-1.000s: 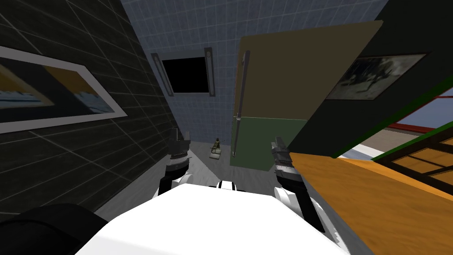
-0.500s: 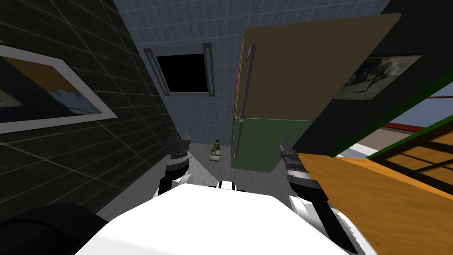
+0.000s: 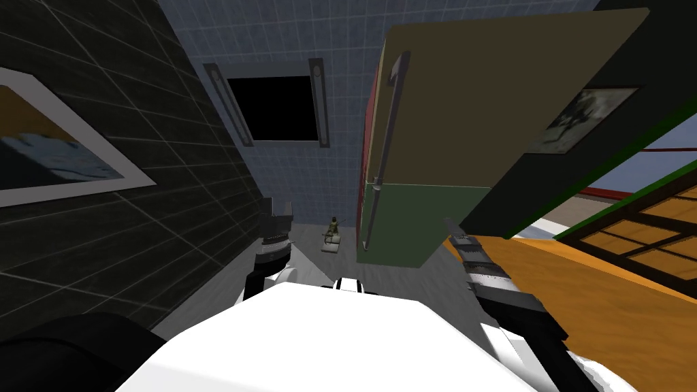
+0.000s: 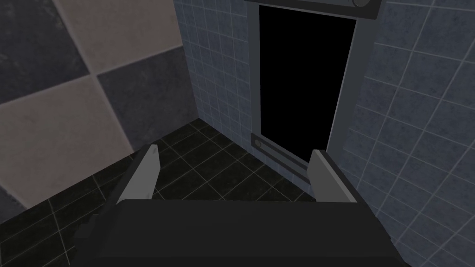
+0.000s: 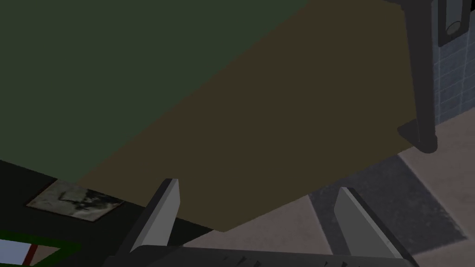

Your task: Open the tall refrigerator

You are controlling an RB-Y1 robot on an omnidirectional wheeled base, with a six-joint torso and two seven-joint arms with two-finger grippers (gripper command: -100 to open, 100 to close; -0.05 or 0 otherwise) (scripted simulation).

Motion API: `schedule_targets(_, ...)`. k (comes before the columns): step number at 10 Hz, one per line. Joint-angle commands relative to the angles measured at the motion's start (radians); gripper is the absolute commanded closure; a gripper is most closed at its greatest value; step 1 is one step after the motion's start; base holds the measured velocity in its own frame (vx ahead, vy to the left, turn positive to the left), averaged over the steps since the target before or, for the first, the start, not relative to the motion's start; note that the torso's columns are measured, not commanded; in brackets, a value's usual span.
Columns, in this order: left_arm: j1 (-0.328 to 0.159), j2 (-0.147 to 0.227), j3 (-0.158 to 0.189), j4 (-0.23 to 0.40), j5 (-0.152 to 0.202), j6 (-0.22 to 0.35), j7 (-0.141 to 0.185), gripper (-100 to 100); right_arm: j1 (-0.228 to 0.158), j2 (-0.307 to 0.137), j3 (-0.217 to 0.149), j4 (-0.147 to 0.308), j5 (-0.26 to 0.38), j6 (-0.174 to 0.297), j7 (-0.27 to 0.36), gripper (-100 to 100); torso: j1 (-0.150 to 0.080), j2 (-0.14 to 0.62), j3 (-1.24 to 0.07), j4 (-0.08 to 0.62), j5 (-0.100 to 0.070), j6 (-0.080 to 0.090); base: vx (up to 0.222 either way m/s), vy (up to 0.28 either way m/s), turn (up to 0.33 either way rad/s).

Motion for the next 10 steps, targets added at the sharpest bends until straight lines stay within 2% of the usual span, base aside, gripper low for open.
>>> schedule_targets(1,0.000,0.000,0.000,0.000,0.000,0.000,0.000,0,0.073,-0.042,-0.081,-0.026,0.028,0.026,0.027,-100,0.001,0.000,0.000,0.000,0.000,0.000,0.150,0.134,-0.087)
schedule_targets(2,0.000,0.000,0.000,0.000,0.000,0.000,0.000,0,0.073,-0.042,-0.088,-0.026,0.028,0.026,0.027,-100,0.002,0.000,0.000,0.000,0.000,0.000,0.100,0.104,-0.022)
schedule_targets(4,0.000,0.000,0.000,0.000,0.000,0.000,0.000,0,0.130,-0.078,-0.152,-0.035,0.049,0.045,0.046,-100,-0.001,0.004,0.003,0.001,0.000,0.000,0.086,0.100,-0.080)
schedule_targets(5,0.000,0.000,0.000,0.000,0.000,0.000,0.000,0,0.130,-0.078,-0.161,-0.035,0.049,0.045,0.046,-100,0.000,0.002,0.002,0.001,0.000,0.000,0.074,0.077,-0.024)
schedule_targets(8,0.000,0.000,0.000,0.000,0.000,0.000,0.000,0,0.219,-0.138,-0.260,-0.037,0.082,0.074,0.075,-100,0.002,0.000,0.000,0.000,0.000,0.000,0.108,0.101,-0.084)
schedule_targets(9,0.000,0.000,0.000,0.000,0.000,0.000,0.000,0,0.219,-0.138,-0.274,-0.037,0.082,0.074,0.075,-100,0.003,-0.002,-0.001,-0.001,0.001,0.000,0.118,0.098,-0.026)
schedule_targets(10,0.000,0.000,0.000,0.000,0.000,0.000,0.000,0,0.249,-0.159,-0.312,-0.036,0.094,0.084,0.085,-100,0.000,0.000,0.000,0.000,0.000,0.000,0.084,0.093,-0.044)
